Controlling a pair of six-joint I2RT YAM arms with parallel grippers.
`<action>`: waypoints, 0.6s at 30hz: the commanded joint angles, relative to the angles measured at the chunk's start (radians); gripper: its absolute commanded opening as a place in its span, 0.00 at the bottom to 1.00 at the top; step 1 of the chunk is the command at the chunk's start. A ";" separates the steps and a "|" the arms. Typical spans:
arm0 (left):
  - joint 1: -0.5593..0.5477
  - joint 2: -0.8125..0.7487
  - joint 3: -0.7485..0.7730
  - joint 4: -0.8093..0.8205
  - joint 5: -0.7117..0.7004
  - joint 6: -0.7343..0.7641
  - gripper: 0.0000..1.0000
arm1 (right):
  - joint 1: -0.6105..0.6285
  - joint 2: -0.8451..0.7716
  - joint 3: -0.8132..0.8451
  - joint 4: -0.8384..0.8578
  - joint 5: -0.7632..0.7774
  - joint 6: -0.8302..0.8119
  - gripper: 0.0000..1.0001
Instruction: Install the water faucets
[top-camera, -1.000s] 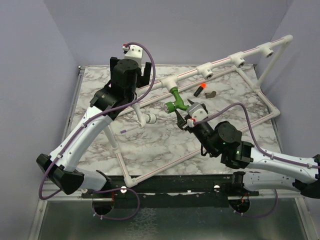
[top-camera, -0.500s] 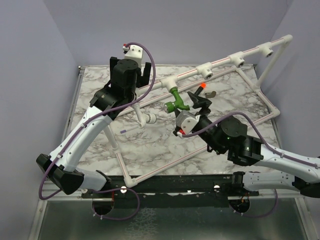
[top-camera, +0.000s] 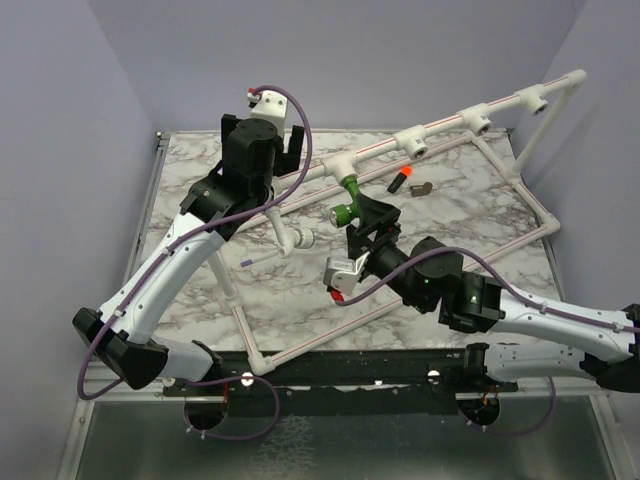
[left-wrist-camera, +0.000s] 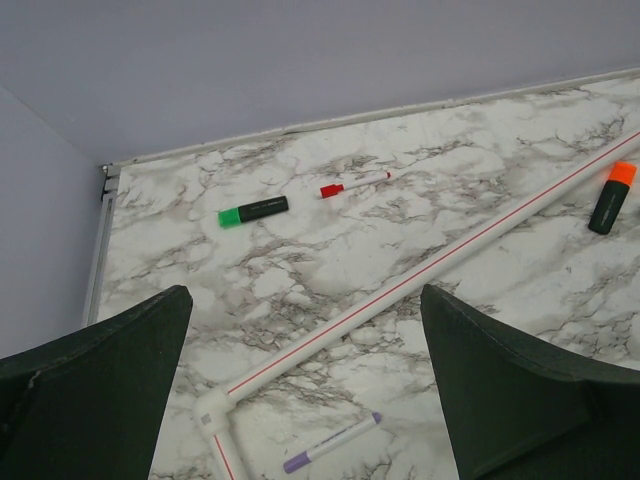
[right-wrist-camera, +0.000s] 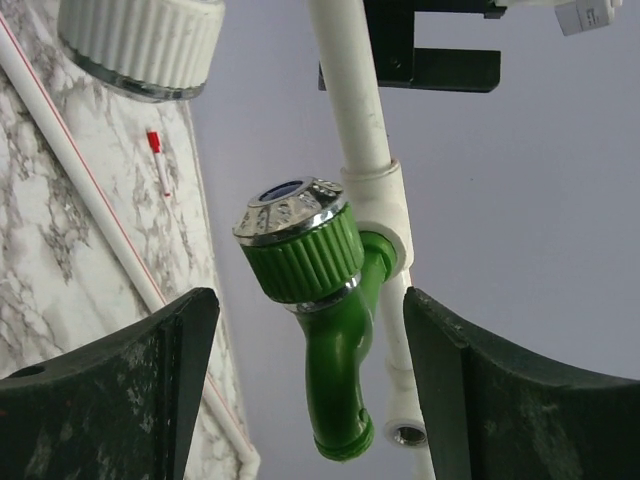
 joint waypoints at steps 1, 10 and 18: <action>-0.012 -0.017 0.006 -0.026 0.011 0.009 0.98 | 0.004 0.016 -0.064 0.163 0.037 -0.162 0.78; -0.013 -0.018 0.004 -0.026 0.017 0.008 0.98 | -0.001 0.054 -0.083 0.324 0.031 -0.193 0.66; -0.013 -0.023 0.001 -0.026 0.017 0.007 0.98 | -0.035 0.073 -0.097 0.384 0.023 -0.118 0.35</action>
